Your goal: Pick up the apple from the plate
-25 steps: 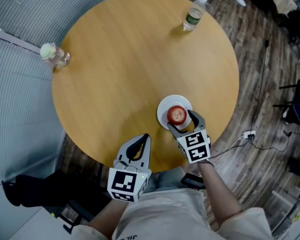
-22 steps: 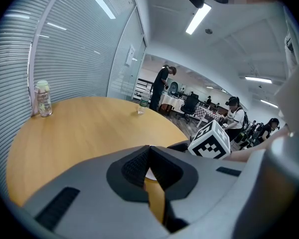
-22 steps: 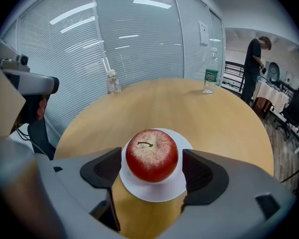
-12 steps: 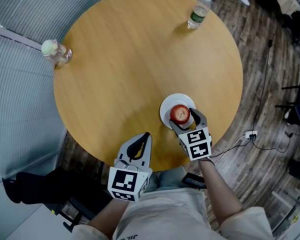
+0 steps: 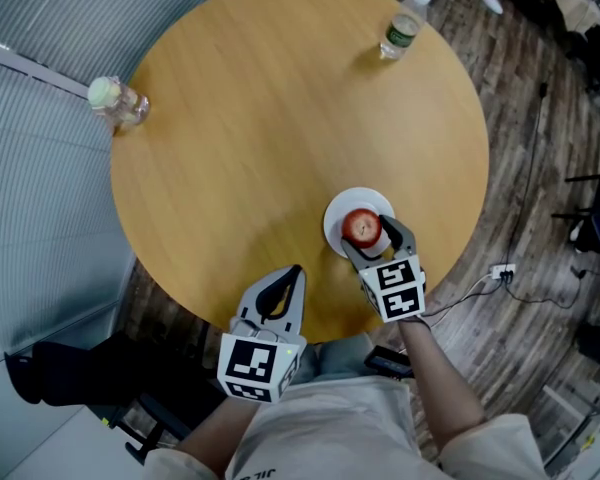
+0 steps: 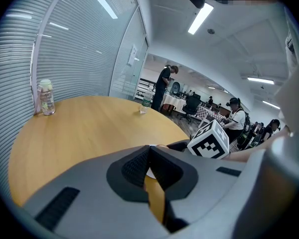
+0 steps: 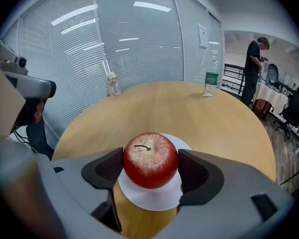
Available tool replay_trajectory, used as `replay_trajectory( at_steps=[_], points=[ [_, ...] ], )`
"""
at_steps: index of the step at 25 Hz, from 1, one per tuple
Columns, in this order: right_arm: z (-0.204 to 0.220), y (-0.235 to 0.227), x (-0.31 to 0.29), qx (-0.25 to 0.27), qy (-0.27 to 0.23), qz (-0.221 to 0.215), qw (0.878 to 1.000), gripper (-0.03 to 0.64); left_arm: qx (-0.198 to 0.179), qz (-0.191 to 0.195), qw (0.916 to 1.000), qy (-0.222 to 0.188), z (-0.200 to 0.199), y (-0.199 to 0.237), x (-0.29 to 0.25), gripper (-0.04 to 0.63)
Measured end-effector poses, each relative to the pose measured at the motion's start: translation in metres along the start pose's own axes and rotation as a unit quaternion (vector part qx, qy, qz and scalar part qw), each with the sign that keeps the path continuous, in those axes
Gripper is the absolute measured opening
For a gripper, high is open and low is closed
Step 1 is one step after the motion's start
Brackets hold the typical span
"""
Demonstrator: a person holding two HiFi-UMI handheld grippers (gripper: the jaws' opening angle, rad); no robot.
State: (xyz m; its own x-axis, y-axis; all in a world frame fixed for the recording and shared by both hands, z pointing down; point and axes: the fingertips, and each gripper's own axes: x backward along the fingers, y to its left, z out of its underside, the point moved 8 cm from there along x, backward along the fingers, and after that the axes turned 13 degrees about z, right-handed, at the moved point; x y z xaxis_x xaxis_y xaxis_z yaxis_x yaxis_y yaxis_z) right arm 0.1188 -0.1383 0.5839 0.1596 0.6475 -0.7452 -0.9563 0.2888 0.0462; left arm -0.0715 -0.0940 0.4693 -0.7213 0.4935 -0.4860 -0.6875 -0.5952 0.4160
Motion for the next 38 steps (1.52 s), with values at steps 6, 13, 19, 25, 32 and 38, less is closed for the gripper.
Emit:
replay_trajectory(
  at_steps=[6,13,19,25,32,38],
  points=[
    [-0.007,0.001,0.008,0.003,-0.012,0.001,1.0,0.359,0.0,0.003,1.0,-0.001,0.002,0.001,0.001,0.002],
    [-0.021,-0.004,0.039,-0.005,-0.027,-0.001,1.0,0.359,-0.011,0.009,0.9998,-0.01,-0.006,-0.006,0.005,0.002],
    [-0.035,-0.009,0.074,-0.018,-0.054,0.004,0.998,0.359,-0.027,0.013,0.9992,-0.026,-0.017,-0.015,0.016,0.002],
    [-0.044,-0.015,0.113,-0.039,-0.088,0.015,0.995,0.359,-0.046,0.02,0.9981,-0.036,-0.021,-0.028,0.029,0.002],
    [-0.05,-0.003,0.163,-0.046,-0.121,0.011,0.992,0.359,-0.07,0.035,0.9961,-0.042,-0.021,-0.048,0.048,0.002],
    [-0.053,0.007,0.198,-0.05,-0.149,0.017,0.987,0.359,-0.083,0.048,0.9937,-0.057,-0.026,-0.065,0.063,0.002]
  ],
)
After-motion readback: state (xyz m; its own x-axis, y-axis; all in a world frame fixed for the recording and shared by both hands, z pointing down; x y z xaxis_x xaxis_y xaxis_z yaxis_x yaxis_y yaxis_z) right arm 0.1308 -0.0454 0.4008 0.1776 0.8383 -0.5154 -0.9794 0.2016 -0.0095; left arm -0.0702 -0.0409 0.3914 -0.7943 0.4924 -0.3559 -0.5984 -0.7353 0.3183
